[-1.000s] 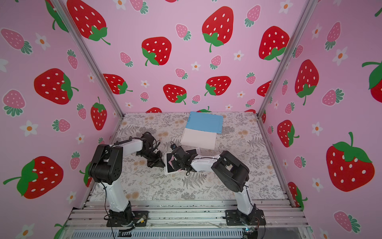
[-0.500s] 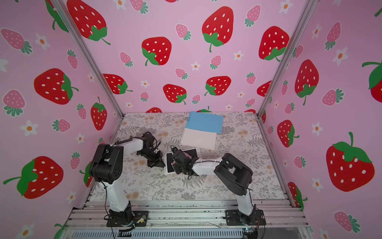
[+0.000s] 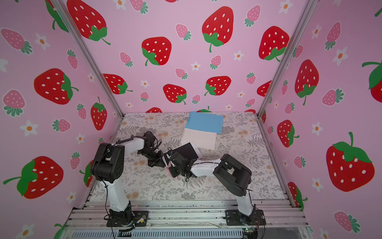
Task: Wipe the drawing tablet
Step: Wipe the dirt from the drawing tablet.
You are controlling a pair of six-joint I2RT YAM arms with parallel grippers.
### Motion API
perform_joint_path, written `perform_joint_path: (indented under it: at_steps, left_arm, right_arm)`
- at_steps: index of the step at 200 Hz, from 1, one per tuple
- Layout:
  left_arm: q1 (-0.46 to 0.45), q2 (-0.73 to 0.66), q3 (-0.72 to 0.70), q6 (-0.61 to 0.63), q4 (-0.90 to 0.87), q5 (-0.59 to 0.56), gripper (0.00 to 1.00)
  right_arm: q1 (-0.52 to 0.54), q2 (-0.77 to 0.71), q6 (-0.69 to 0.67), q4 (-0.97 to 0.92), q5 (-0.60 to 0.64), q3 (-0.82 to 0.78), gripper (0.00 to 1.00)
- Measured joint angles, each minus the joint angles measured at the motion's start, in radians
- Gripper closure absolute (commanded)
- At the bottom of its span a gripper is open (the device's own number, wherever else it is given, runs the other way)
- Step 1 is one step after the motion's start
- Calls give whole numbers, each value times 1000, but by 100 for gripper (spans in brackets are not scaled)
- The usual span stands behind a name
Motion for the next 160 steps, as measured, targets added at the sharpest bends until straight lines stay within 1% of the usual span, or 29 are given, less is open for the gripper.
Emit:
perform_joint_path:
  at_steps: [17,29,40,57,75,89,96,113,136,144,160]
  left_arm:
    - [-2,6,11,0,-11,-5,91]
    - [-3,9,16,1,-19,-8,91]
    - [-6,9,19,3,-22,-14,91]
    - [-11,10,24,3,-19,-19,91]
    - [-15,11,28,3,-21,-23,91]
    - [-16,11,29,3,-22,-25,91]
    - [-16,11,29,3,-22,-26,91]
    - [-17,11,29,4,-22,-29,91]
    - [-18,11,31,4,-23,-31,91]
    - [-19,11,32,4,-24,-33,91]
    - [-19,11,32,7,-25,-37,91]
  right_arm:
    - [41,32,-2,-18,6,60,100]
    - [47,27,6,-21,1,50,100]
    - [28,11,16,-7,-9,0,100]
    - [-57,-49,37,16,-40,-109,100]
    - [-175,-129,50,14,-27,-194,100]
    - [-250,-162,56,9,-19,-224,100]
    - [-262,-164,56,5,-15,-220,100]
    - [-225,-138,41,-32,4,-155,100]
    - [-97,-47,26,-60,0,4,100]
    - [-69,-17,26,-58,-5,48,100]
    - [-34,20,31,-53,-26,87,100]
